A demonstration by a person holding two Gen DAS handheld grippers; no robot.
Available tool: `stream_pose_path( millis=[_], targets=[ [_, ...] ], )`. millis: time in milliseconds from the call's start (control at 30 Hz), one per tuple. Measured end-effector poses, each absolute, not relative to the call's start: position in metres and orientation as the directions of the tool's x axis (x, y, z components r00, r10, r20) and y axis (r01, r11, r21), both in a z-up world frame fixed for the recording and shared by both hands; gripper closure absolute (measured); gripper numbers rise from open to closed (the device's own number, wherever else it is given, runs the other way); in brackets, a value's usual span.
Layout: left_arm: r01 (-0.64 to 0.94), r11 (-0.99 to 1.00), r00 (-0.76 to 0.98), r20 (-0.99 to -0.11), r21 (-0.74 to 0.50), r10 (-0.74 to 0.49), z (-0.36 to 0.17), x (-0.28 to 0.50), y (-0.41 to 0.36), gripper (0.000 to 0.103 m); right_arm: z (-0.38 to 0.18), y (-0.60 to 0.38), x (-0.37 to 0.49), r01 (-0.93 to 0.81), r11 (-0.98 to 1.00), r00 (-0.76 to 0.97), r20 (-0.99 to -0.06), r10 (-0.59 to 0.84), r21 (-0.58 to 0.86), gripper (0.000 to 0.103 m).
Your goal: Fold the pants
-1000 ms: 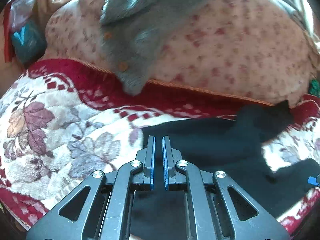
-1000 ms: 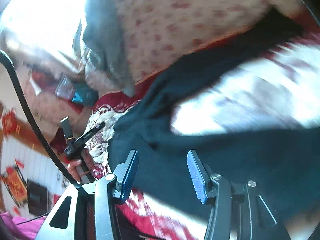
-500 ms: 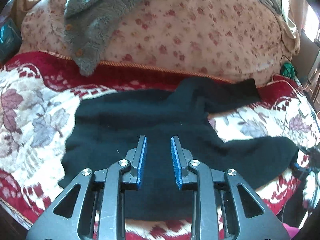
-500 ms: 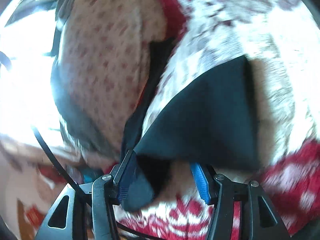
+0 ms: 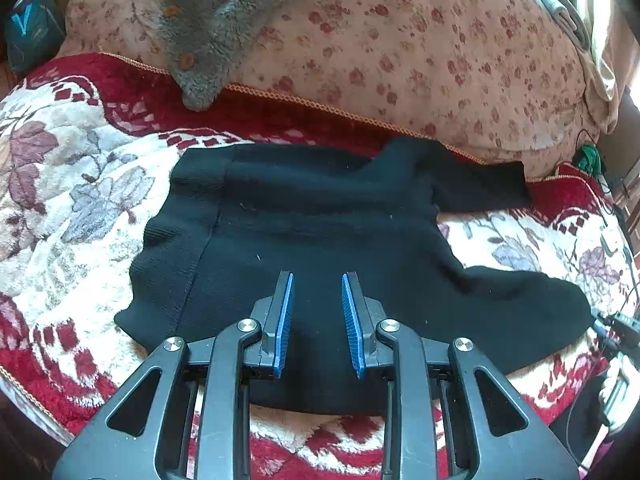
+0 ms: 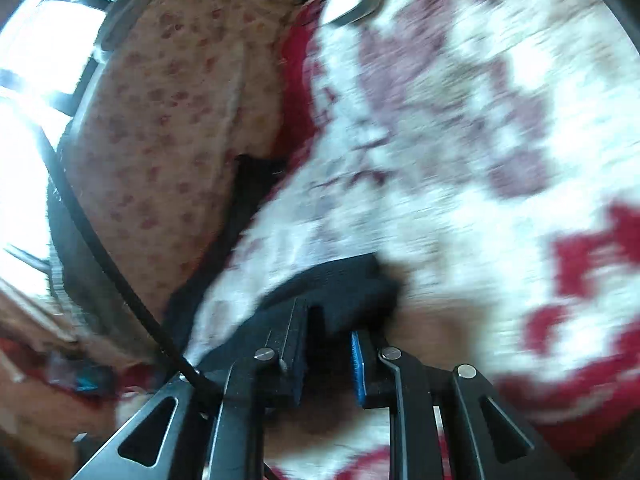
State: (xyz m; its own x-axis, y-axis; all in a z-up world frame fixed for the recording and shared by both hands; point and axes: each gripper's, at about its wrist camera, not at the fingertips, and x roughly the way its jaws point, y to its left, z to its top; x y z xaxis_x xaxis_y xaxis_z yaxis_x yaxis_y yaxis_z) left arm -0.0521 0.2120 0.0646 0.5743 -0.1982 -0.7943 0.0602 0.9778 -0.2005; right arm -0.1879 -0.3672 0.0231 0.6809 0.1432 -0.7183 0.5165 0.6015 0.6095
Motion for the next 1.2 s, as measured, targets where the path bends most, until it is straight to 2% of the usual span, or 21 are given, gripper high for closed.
stream_pose_path(
  millis=[67, 200, 233, 333, 433, 567, 700, 800, 867, 1033, 1200],
  targets=[
    [0.070, 0.977, 0.574, -0.793, -0.200, -0.204, 0.066, -0.048, 0.213, 0.080, 0.025, -0.377, -0.198, 0.576, 0.597, 0.631, -0.768, 0.109, 0.558, 0.064],
    [0.112, 0.978, 0.577, -0.789, -0.175, -0.208, 0.073, -0.034, 0.209, 0.080, 0.052, -0.383, -0.196, 0.533, 0.656, 0.665, -0.744, 0.065, 0.534, 0.064],
    [0.124, 0.978, 0.579, -0.788, -0.169, -0.209, 0.075, -0.027, 0.209, 0.076, 0.061, -0.378, -0.189, 0.491, 0.683, 0.683, -0.726, 0.083, 0.540, 0.064],
    [0.167, 0.972, 0.567, -0.790, -0.166, -0.233, 0.079, -0.003, 0.205, 0.064, 0.083, -0.348, -0.147, 0.292, 0.769, 0.697, -0.677, 0.235, 0.568, 0.060],
    [0.215, 0.960, 0.538, -0.799, -0.178, -0.268, 0.081, 0.023, 0.197, 0.064, 0.092, -0.300, -0.086, 0.064, 0.818, 0.621, -0.664, 0.416, 0.572, 0.056],
    [0.317, 0.924, 0.463, -0.815, -0.215, -0.349, 0.080, 0.062, 0.177, 0.063, 0.089, -0.239, -0.010, -0.164, 0.828, 0.509, -0.673, 0.537, 0.537, 0.054],
    [0.400, 0.869, 0.348, -0.829, -0.291, -0.438, 0.069, 0.105, 0.156, 0.061, 0.074, -0.228, 0.053, -0.177, 0.796, 0.451, -0.672, 0.588, 0.578, 0.054],
    [0.405, 0.845, 0.284, -0.831, -0.349, -0.479, 0.057, 0.132, 0.147, 0.061, 0.064, -0.253, 0.086, -0.074, 0.839, 0.499, -0.708, 0.499, 0.540, 0.054],
    [0.405, 0.856, 0.282, -0.847, -0.321, -0.451, 0.050, 0.149, 0.139, 0.061, 0.058, -0.273, 0.107, -0.007, 0.858, 0.507, -0.738, 0.445, 0.513, 0.054],
    [0.468, 0.824, 0.242, -0.851, -0.318, -0.466, 0.041, 0.171, 0.120, 0.061, 0.068, -0.314, 0.141, 0.060, 0.932, 0.550, -0.791, 0.268, 0.358, 0.053],
    [0.546, 0.776, 0.211, -0.844, -0.317, -0.494, 0.040, 0.179, 0.104, 0.061, 0.064, -0.340, 0.167, 0.064, 0.960, 0.556, -0.808, 0.193, 0.273, 0.051]
  ],
)
